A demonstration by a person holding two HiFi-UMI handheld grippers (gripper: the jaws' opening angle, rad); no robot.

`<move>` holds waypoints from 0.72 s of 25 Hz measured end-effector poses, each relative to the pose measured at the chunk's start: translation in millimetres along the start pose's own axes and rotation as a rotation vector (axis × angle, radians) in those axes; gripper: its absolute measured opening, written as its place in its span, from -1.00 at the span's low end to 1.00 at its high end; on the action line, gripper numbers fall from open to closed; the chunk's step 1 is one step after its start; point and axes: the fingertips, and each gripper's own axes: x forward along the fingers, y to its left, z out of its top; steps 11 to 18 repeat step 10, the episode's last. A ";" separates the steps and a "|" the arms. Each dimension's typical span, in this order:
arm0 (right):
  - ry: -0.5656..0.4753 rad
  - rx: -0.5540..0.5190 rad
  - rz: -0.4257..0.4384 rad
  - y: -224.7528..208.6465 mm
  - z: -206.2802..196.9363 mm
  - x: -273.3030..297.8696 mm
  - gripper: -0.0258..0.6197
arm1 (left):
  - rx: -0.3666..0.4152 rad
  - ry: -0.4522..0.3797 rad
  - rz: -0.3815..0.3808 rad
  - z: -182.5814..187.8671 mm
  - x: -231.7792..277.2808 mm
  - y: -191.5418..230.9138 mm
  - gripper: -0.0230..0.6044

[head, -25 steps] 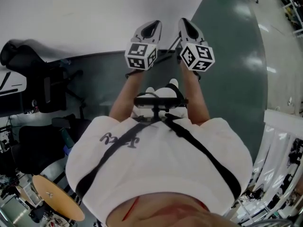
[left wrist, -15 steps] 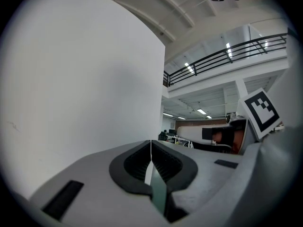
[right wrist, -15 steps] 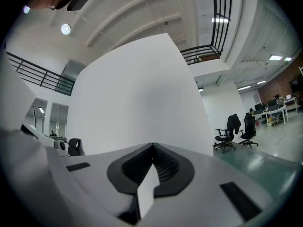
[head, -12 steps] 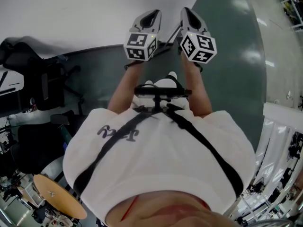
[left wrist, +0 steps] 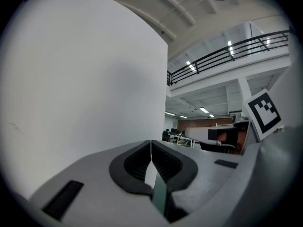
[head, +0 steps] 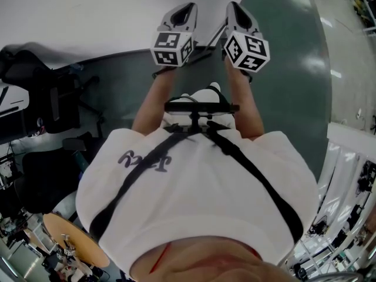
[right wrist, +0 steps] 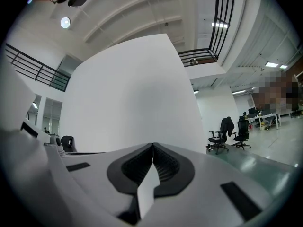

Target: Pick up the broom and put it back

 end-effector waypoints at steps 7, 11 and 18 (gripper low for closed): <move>0.003 0.008 -0.014 -1.8 -8.3 7.9 -0.90 | -0.010 0.015 -0.002 -11.0 4.3 8.9 -0.89; 0.004 0.009 -0.016 -2.3 -11.3 12.2 -0.90 | -0.013 0.018 0.000 -14.2 7.4 14.2 -0.89; 0.004 0.009 -0.016 -2.3 -11.3 12.2 -0.90 | -0.013 0.018 0.000 -14.2 7.4 14.2 -0.89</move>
